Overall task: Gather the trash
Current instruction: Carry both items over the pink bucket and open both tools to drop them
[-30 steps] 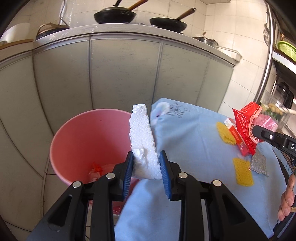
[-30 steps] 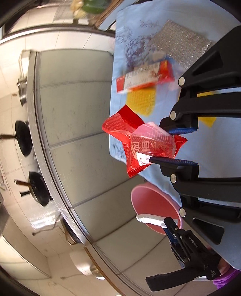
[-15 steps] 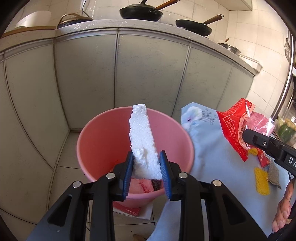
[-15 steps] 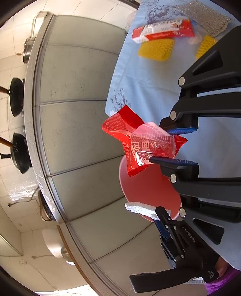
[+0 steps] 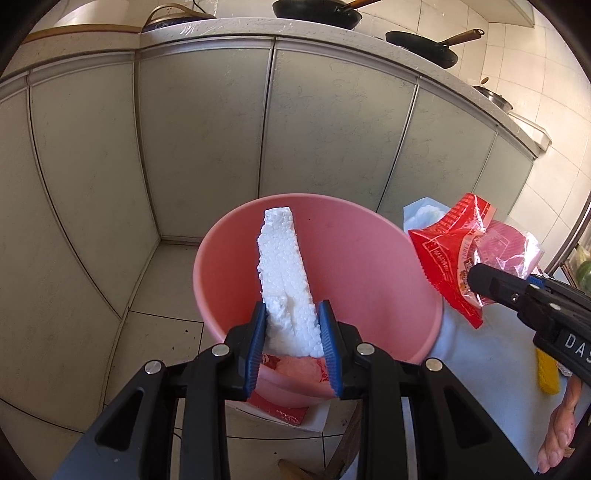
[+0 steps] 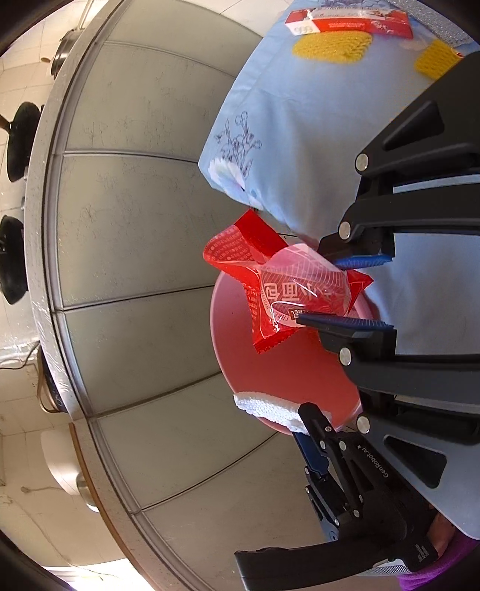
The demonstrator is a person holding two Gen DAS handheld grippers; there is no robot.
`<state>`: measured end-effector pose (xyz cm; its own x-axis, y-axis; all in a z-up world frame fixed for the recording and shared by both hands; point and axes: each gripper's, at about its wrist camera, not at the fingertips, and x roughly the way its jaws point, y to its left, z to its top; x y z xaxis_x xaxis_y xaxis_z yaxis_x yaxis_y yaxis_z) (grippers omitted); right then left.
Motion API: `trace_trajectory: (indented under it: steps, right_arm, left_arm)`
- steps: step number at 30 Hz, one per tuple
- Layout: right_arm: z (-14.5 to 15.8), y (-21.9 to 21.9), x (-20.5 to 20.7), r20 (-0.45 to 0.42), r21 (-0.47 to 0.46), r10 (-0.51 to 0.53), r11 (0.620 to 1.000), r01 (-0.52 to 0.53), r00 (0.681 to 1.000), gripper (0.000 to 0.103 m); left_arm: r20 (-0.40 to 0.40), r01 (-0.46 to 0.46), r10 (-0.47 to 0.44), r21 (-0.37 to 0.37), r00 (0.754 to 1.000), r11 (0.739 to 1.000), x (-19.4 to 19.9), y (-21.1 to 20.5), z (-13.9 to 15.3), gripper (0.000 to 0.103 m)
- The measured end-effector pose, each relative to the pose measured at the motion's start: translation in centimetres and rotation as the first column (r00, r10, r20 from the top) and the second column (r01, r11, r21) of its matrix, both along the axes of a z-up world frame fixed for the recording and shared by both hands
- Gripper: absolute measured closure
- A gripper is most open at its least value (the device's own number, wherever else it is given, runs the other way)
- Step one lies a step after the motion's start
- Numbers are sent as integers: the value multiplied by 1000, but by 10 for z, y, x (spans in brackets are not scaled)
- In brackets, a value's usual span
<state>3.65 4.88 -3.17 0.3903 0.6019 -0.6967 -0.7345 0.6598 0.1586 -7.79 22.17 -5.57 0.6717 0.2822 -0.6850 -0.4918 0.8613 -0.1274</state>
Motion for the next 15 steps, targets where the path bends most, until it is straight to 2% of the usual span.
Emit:
trace_trajectory:
  steps: [15]
  right_arm:
    - [-17, 23, 2, -23, -47, 31, 998, -32, 999, 81]
  left_arm:
    - [-15, -11, 10, -22, 1000, 1000, 1, 9, -13, 74]
